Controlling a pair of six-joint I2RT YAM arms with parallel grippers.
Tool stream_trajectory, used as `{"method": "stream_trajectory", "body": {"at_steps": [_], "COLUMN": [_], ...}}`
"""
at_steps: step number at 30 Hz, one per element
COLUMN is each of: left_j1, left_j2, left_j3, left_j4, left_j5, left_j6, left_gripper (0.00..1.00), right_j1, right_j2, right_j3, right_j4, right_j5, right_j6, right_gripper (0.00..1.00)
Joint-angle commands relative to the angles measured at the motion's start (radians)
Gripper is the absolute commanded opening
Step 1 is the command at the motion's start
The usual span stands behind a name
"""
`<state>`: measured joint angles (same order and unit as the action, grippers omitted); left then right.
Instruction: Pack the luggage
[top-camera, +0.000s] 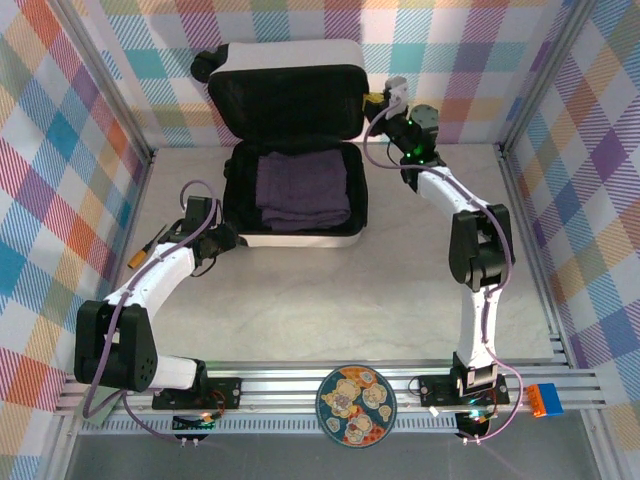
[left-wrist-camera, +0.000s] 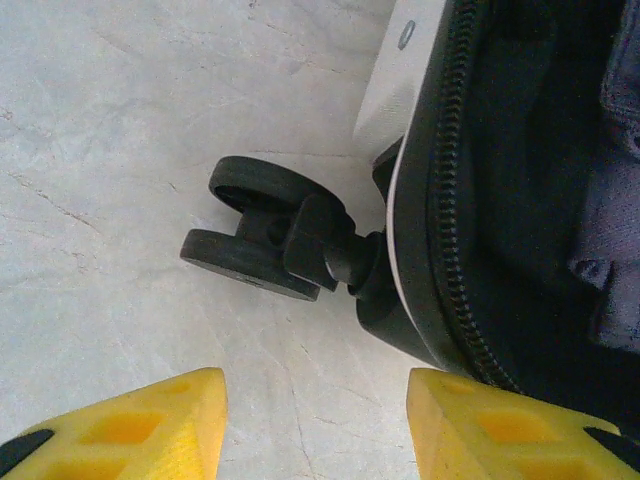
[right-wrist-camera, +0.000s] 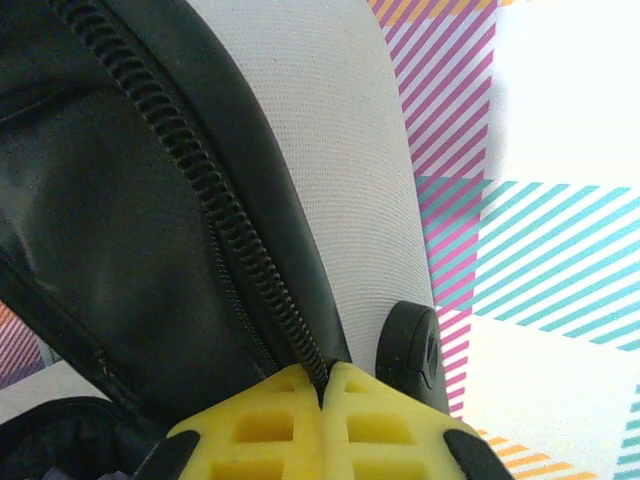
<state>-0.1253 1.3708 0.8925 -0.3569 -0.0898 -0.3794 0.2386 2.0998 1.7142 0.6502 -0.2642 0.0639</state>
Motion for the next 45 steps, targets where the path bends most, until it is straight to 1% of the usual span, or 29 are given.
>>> {"method": "stream_trajectory", "body": {"at_steps": [1,11,18,22,23,26,29,32,37,41,45], "left_j1": [0.017,0.021,0.020,0.021,0.021,0.022,0.023,0.034,0.071,0.094,0.096], "left_j2": [-0.003,0.033,-0.022,-0.072,-0.082,-0.098,-0.082,-0.054,0.039,0.092,0.064], "left_j3": [-0.002,0.009,0.043,0.096,0.111,0.174,0.257,0.325,0.435,0.457,0.430], "left_j4": [0.042,0.070,0.069,0.070,0.103,0.116,0.139,0.192,0.268,0.368,0.354], "left_j5": [0.011,0.037,0.084,0.113,0.117,0.134,0.163,0.179,0.311,0.399,0.381], "left_j6": [-0.015,-0.016,-0.025,-0.036,-0.041,-0.055,-0.081,-0.140,-0.227,-0.285,-0.269], "left_gripper": [0.51,0.50,0.50,0.51,0.52,0.54,0.56,0.60,0.62,0.61,0.60], "right_j1": [-0.033,-0.048,-0.053,-0.053,-0.053,-0.053,-0.053,-0.053,-0.053,-0.053,-0.053], "right_j2": [-0.115,-0.171,-0.192,-0.202,-0.204,-0.202,-0.198,-0.196,-0.208,-0.224,-0.240], "right_j3": [-0.036,-0.185,-0.260,-0.305,-0.315,-0.338,-0.361,-0.379,-0.422,-0.479,-0.525], "right_j4": [0.203,0.374,0.442,0.477,0.482,0.499,0.526,0.546,0.573,0.600,0.599], "right_j5": [-0.023,-0.109,-0.193,-0.207,-0.209,-0.219,-0.230,-0.238,-0.256,-0.265,-0.275], "right_j6": [0.068,0.134,0.147,0.149,0.151,0.161,0.179,0.201,0.208,0.184,0.154], "right_gripper": [0.00,0.00,0.00,0.00,0.00,0.00,0.00,0.00,0.00,0.00,0.00]}}
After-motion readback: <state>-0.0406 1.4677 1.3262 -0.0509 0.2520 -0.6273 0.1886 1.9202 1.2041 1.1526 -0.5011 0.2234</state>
